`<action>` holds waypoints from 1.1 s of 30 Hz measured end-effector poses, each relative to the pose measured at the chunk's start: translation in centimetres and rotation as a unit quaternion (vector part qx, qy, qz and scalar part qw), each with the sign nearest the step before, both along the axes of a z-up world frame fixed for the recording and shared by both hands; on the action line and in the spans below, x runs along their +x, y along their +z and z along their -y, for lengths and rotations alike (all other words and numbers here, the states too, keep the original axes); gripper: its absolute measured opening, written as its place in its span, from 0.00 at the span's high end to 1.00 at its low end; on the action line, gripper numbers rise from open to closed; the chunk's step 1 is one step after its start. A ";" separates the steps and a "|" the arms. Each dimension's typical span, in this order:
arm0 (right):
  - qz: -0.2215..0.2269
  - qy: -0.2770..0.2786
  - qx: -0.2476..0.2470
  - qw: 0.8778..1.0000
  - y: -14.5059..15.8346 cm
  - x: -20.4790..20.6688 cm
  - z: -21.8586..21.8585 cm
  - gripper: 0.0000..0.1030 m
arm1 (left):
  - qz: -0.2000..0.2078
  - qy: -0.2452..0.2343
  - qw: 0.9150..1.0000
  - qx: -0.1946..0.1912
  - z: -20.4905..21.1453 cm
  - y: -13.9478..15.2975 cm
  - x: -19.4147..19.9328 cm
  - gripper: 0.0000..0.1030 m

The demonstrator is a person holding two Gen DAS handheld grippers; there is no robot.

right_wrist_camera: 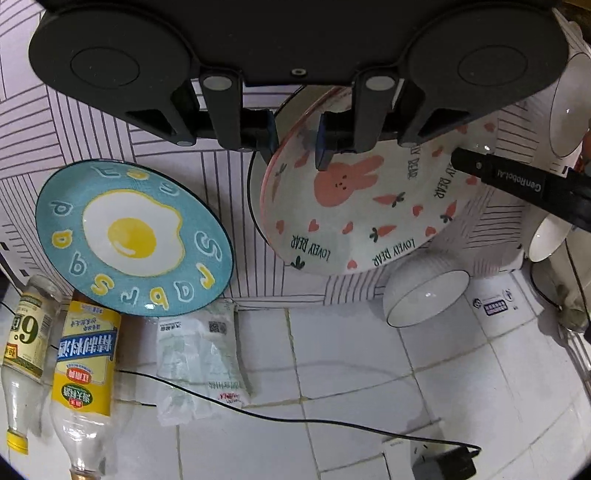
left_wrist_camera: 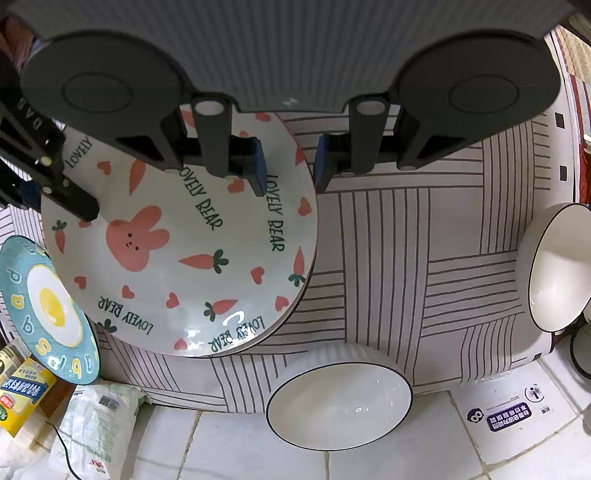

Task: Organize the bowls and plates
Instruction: 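Lower the bunny plate onto the white plate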

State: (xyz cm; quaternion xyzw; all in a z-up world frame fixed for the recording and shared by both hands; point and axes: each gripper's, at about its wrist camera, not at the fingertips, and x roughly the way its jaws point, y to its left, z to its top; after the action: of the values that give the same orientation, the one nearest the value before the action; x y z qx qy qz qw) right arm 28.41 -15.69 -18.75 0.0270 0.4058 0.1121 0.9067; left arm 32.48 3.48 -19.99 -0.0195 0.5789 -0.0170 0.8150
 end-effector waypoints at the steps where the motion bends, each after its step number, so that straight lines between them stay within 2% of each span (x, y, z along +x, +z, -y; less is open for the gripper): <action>1: 0.001 0.003 -0.012 1.000 0.1 -0.1 -0.3 0.72 | -0.001 0.000 1.000 0.000 0.0 0.0 0.1 0.76; 5: 0.002 -0.005 -0.056 0.998 0.4 -0.2 -1.9 0.64 | -0.001 0.005 1.000 -0.001 -0.1 0.0 0.2 0.76; 8: -0.001 -0.023 -0.079 0.997 0.6 -0.3 -2.6 0.62 | -0.002 0.004 1.000 0.002 0.2 0.0 0.1 0.77; 11: -0.007 -0.037 -0.135 0.990 0.3 -0.5 -3.9 0.63 | 0.006 0.001 1.000 0.007 0.3 0.1 -0.1 0.77; 15: 0.009 -0.041 -0.157 0.987 -0.5 -1.1 -4.3 0.62 | 0.004 0.005 1.000 -0.003 0.0 0.2 -0.2 0.78; 19: 0.020 -0.036 -0.145 0.989 -0.6 -1.8 -4.0 0.63 | -0.004 0.008 1.000 -0.028 -0.7 1.1 -0.6 0.79; 23: 0.033 -0.041 -0.117 0.992 0.6 -3.3 -2.4 0.63 | 0.010 -0.009 1.000 -0.024 -0.3 3.2 -1.6 0.79; 27: 0.040 -0.054 -0.138 0.988 2.0 -4.5 -0.7 0.56 | 0.025 -0.024 0.999 -0.019 0.5 5.3 -3.0 0.78; 30: 0.049 -0.061 -0.117 0.990 3.4 -5.5 1.5 0.49 | 0.035 -0.034 0.999 -0.022 1.0 6.8 -3.9 0.78; 33: 0.074 -0.054 -0.117 0.989 4.6 -6.6 2.7 0.45 | 0.042 -0.039 0.998 -0.024 1.5 7.9 -4.8 0.75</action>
State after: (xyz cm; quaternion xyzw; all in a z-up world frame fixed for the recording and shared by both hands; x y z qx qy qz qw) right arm 21.78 -18.35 -14.12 -0.0654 0.3460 0.0169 0.9358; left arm 27.70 1.98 -12.06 -0.0154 0.5439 -0.0637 0.8366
